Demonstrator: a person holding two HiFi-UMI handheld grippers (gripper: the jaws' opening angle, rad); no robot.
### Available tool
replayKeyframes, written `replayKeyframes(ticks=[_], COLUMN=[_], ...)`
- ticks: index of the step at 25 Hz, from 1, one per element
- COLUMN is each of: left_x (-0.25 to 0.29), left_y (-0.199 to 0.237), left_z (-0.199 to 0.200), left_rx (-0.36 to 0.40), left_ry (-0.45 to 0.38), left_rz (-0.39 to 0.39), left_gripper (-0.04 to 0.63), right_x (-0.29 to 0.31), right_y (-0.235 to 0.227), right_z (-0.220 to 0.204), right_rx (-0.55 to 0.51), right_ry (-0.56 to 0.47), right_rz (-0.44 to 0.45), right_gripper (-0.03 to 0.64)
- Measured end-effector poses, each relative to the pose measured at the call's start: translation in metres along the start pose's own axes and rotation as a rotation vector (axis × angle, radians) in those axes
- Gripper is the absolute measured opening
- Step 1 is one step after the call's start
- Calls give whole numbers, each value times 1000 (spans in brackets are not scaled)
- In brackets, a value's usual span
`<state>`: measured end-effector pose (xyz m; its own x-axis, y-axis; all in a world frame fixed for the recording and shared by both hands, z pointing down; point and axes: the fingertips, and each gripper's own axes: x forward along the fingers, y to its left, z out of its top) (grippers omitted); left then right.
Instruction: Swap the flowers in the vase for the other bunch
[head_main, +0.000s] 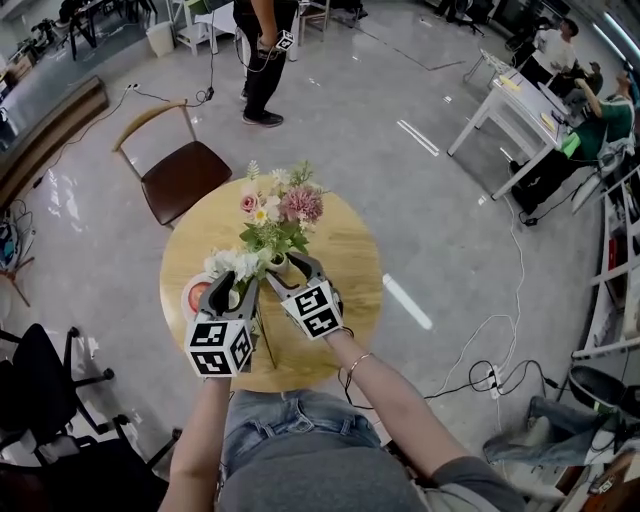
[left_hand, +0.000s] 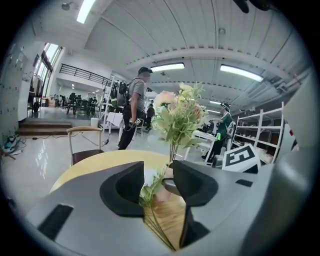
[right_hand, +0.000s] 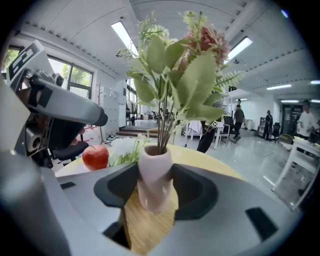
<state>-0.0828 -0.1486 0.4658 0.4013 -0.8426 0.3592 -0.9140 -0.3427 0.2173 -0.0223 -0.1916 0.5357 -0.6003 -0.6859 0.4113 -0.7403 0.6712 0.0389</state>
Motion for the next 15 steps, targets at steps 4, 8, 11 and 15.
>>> replayKeyframes(ticks=[4,8,11,15], left_x=[-5,-7,-8,-10], left_y=[11,15,16,17], left_z=[-7,-10,-12,-18], left_rx=[-18,-28,-30,-34], left_ry=[11,17,24,31], left_rz=[25,34,36,33], left_gripper=[184,184,184,184], right_x=[1,-3,-7,-23], right_y=[0,-1,-1,0], right_z=[-3,-3,-13,-29], right_rx=[29,27,28,52], right_ry=[-18,-21,-7,10], right_rz=[5,-10,-17,-21], right_gripper=[227,227,227,227])
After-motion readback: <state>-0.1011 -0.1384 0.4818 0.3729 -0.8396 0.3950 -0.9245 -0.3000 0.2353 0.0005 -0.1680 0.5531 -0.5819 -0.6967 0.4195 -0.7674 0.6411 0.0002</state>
